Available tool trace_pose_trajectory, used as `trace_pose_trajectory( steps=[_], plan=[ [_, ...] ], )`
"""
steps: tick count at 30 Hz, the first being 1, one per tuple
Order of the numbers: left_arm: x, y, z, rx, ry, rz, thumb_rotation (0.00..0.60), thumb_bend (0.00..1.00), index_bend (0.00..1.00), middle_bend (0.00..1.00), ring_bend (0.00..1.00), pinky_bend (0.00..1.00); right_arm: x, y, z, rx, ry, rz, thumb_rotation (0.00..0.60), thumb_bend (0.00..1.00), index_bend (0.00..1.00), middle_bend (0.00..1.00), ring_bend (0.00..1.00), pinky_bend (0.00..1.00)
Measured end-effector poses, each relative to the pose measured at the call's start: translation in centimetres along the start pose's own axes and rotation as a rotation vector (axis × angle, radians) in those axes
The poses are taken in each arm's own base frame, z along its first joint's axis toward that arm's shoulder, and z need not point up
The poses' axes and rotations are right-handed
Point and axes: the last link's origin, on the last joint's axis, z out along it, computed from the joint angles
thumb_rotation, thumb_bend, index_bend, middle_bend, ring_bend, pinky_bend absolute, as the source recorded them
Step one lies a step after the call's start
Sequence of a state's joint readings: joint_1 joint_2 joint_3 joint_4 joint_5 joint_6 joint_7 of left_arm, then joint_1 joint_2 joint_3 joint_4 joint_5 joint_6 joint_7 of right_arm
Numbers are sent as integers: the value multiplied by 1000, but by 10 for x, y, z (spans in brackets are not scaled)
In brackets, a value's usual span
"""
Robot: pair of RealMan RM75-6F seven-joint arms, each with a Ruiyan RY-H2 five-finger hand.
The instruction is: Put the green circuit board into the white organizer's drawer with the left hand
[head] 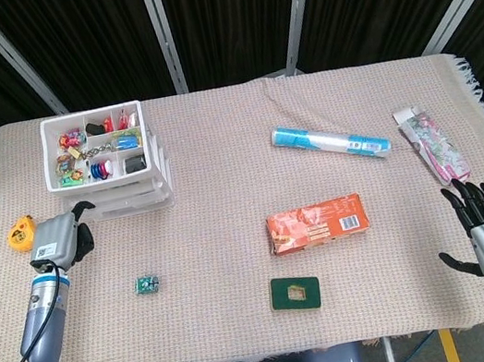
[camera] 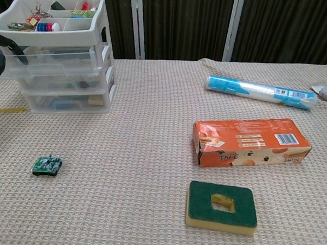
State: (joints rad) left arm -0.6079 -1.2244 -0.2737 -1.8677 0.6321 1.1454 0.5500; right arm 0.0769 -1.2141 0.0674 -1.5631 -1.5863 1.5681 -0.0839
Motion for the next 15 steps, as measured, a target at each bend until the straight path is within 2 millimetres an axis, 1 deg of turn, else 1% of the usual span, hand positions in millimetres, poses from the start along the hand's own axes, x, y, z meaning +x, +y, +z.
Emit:
trace_pose_trajectory(
  steps=[5,15],
  plan=[
    [0,3,-3,-5,-10,-13,600,832,411,935,898,680,0,0,0,1,0,0,600,0,73,0,0,0],
    [5,0,-16,-26,-14,-29,600,832,426,935,898,680,0,-1,0,3,1,-1,600,0,73,0,0,0]
  ],
)
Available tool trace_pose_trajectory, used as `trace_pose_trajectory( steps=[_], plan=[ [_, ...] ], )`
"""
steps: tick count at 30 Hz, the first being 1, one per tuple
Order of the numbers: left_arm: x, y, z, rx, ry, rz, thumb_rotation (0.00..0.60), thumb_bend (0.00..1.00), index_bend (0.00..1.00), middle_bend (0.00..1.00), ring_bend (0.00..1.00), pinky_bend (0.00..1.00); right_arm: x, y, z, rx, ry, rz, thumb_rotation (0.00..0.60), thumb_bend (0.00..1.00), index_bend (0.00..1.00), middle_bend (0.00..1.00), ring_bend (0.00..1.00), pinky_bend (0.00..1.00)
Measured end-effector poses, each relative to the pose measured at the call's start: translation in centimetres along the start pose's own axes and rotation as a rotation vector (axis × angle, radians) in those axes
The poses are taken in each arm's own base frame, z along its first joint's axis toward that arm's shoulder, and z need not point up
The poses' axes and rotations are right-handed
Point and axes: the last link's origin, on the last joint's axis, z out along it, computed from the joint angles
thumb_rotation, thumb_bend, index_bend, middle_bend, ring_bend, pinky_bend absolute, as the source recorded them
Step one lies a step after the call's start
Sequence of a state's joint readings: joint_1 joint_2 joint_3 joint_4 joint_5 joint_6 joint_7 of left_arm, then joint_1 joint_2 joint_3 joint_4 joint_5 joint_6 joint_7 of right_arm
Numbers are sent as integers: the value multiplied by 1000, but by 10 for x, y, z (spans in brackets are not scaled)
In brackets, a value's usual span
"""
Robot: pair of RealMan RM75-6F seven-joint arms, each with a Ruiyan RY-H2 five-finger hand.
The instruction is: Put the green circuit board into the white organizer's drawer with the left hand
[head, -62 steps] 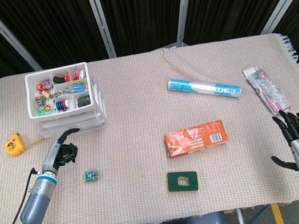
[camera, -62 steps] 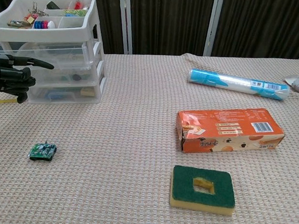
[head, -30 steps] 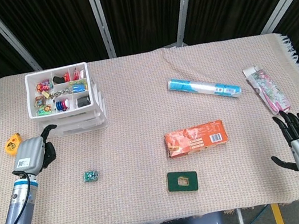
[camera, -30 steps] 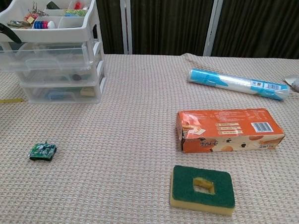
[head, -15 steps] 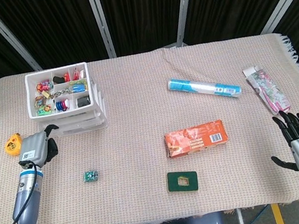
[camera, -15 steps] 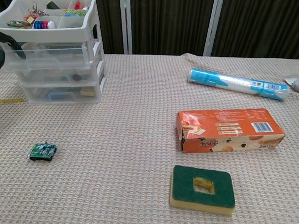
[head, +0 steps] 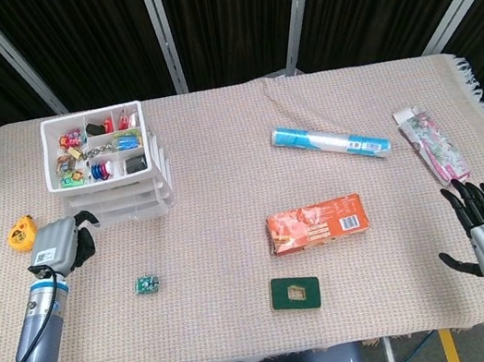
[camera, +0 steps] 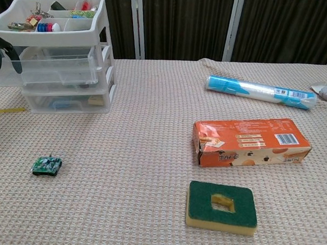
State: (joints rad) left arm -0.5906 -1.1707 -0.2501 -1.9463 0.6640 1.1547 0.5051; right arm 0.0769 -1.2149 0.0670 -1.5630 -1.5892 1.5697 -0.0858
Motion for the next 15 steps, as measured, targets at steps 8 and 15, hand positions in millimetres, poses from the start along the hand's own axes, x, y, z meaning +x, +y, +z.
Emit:
trace_pose_trajectory(
  steps=[8,15],
  plan=[
    [-3,-6,-15,-22,-29,4,600,833,426,935,898,680,0,0,0,-1,0,-1,600,0,73,0,0,0],
    [-6,-11,-21,-31,-40,12,600,830,377,934,898,680,0,0,0,-1,0,-2,600,0,73,0,0,0]
  ],
)
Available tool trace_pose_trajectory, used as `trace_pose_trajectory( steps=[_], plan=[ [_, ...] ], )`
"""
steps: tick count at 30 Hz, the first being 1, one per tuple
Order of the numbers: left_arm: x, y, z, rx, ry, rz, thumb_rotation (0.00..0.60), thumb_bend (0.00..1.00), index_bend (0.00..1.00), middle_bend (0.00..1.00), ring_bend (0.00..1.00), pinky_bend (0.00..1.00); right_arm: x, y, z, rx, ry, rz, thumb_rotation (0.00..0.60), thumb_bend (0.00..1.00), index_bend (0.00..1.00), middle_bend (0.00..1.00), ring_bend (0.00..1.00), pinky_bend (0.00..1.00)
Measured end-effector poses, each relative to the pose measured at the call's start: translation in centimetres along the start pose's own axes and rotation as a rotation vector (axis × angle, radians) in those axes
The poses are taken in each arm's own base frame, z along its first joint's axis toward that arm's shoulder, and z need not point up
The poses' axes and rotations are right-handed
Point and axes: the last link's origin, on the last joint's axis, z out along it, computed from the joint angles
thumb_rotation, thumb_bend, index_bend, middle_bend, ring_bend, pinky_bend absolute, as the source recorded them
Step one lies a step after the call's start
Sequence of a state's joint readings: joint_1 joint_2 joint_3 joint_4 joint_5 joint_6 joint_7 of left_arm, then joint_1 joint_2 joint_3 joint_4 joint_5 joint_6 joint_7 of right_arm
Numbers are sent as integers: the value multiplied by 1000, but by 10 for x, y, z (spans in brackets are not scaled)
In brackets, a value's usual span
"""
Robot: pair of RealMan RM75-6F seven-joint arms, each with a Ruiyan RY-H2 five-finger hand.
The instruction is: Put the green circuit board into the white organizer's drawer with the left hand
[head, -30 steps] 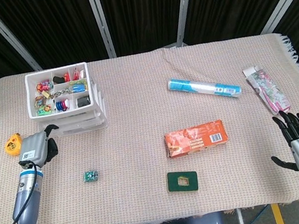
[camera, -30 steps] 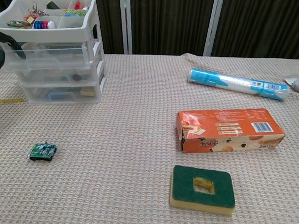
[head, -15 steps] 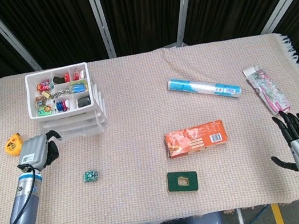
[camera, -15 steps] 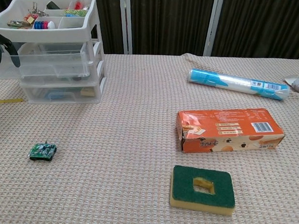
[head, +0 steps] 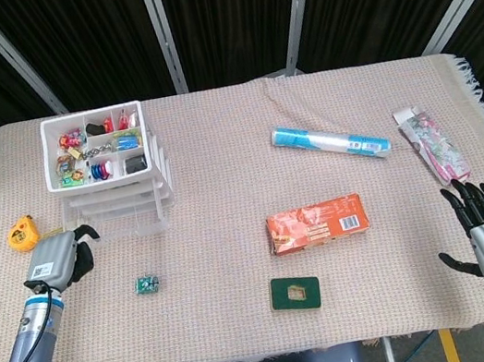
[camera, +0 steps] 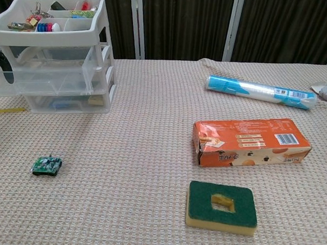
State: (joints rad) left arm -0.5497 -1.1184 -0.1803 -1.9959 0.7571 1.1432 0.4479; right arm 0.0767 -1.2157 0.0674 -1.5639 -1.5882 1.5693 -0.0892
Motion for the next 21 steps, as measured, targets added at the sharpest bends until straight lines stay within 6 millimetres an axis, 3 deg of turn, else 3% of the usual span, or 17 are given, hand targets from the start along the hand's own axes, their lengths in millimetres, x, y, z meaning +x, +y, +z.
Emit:
trace_pose_trajectory(
  steps=[2,6,8,13,18,21],
  plan=[
    [0,-1,-1,-2,3,-1,600,779,300,932,897,680,0,0,0,0,0,0,600,0,74,0,0,0],
    [2,-2,-2,-10,18,1,600,421,138,926,893,680,0,0,0,0,1,0,600,0,74,0,0,0],
    [4,-3,-1,-16,34,8,600,355,101,920,888,679,0,0,0,0,2,0,600,0,74,0,0,0],
    [10,-2,-2,-39,89,36,600,322,90,876,848,658,0,0,0,0,2,-1,600,0,73,0,0,0],
    [18,2,-10,-93,180,59,600,316,82,597,594,492,0,0,0,-2,2,-2,600,0,73,0,0,0],
    [21,5,-21,-145,228,66,600,315,81,512,531,451,0,0,0,-2,2,-2,600,0,74,0,0,0]
  ],
)
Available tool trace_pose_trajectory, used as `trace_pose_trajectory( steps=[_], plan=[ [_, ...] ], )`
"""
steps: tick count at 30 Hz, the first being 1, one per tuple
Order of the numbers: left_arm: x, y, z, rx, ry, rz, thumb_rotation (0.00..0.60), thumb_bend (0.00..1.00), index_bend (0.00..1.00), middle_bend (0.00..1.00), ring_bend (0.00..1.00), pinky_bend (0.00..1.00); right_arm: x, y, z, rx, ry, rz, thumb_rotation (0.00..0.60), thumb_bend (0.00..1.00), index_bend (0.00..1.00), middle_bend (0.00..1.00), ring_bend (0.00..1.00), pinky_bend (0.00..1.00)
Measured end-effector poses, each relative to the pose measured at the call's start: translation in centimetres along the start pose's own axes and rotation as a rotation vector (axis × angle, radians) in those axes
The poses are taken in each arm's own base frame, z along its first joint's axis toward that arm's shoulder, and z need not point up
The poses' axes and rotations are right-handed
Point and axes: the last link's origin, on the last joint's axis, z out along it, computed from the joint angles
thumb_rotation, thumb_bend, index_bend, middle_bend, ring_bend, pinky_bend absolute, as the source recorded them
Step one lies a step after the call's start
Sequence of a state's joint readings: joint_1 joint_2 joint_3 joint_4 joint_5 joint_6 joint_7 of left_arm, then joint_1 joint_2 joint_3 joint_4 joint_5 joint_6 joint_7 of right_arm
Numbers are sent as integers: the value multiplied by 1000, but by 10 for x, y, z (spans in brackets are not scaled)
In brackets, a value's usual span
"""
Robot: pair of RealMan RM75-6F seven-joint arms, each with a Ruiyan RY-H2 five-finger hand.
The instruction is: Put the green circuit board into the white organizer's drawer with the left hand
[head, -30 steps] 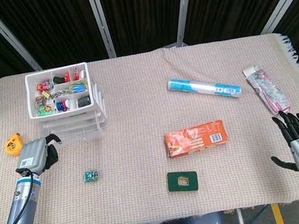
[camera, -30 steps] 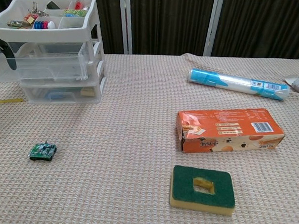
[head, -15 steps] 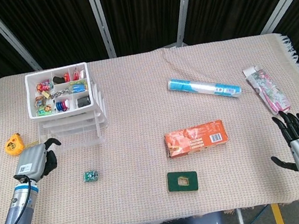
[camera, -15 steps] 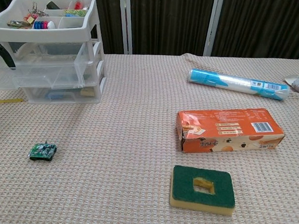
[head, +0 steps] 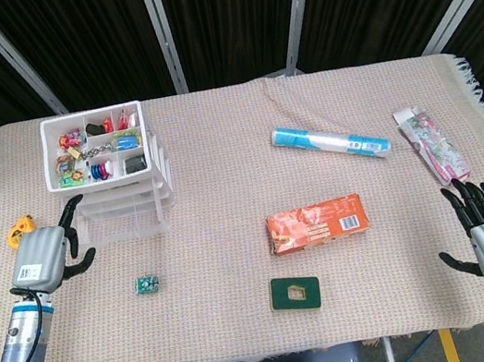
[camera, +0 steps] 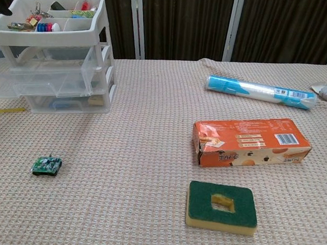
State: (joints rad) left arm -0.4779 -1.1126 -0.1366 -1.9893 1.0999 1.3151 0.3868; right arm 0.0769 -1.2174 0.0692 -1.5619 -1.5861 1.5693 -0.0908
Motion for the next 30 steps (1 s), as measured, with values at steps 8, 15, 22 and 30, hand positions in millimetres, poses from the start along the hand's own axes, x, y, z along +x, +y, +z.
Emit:
trace_pose_trajectory(
  steps=[8,15,22,30],
  plan=[
    [0,9,-45,-153,13,35,600,314,84,486,516,435,0,0,0,-2,2,-1,600,0,73,0,0,0],
    [-12,17,-74,-301,-36,152,600,317,136,713,706,526,0,0,0,-5,3,-2,600,0,73,0,0,0],
    [-46,22,-75,-341,-144,256,600,333,229,958,897,710,0,0,0,-5,1,-1,600,0,74,0,0,0],
    [-80,27,-59,-326,-222,320,600,349,283,1000,966,778,0,0,0,-4,1,0,600,0,74,0,0,0]
  ],
)
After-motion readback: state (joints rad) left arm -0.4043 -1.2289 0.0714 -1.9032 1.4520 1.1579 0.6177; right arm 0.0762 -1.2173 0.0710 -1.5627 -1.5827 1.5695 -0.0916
